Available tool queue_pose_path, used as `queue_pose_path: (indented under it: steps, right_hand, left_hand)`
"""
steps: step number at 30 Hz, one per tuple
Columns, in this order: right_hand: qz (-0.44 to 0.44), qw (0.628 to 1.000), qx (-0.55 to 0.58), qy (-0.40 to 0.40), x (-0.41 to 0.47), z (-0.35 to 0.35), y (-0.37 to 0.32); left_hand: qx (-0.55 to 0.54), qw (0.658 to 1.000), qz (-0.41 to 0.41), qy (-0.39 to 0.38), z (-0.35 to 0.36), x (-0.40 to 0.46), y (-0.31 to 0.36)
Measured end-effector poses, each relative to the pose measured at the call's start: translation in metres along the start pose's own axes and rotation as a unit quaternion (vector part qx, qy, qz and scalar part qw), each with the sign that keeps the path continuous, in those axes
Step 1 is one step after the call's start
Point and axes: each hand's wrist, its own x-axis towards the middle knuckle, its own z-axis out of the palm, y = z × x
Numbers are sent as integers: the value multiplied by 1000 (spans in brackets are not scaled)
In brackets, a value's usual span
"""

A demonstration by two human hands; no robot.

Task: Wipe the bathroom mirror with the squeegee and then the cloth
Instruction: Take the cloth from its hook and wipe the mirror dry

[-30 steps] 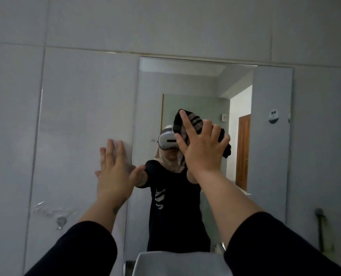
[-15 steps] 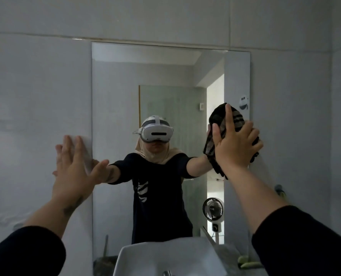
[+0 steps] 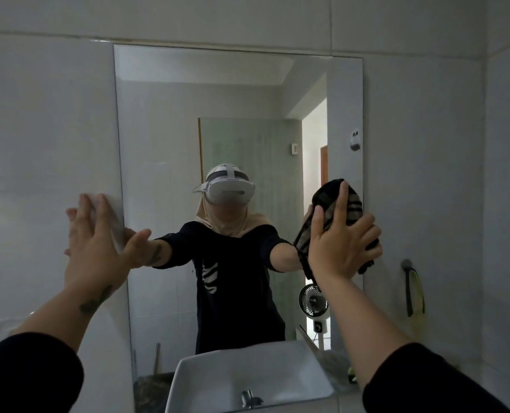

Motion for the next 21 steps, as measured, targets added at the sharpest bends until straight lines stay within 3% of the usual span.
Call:
queue_pose_path:
  steps: [4, 9, 15, 21]
  right_hand:
    - [-36, 999, 14, -2, -22, 1, -27]
    - [-149, 988, 28, -9, -54, -1, -80]
    - [-289, 957, 25, -29, -90, -5, -143]
    - [-398, 915, 17, -65, -125, -6, -169]
  left_hand:
    - [0, 1000, 2, 9, 0, 0, -2]
    - [0, 1000, 2, 2, 0, 0, -8]
    - [-2, 999, 44, -14, -6, -8, -16]
    - [77, 994, 66, -42, 16, -68, -57]
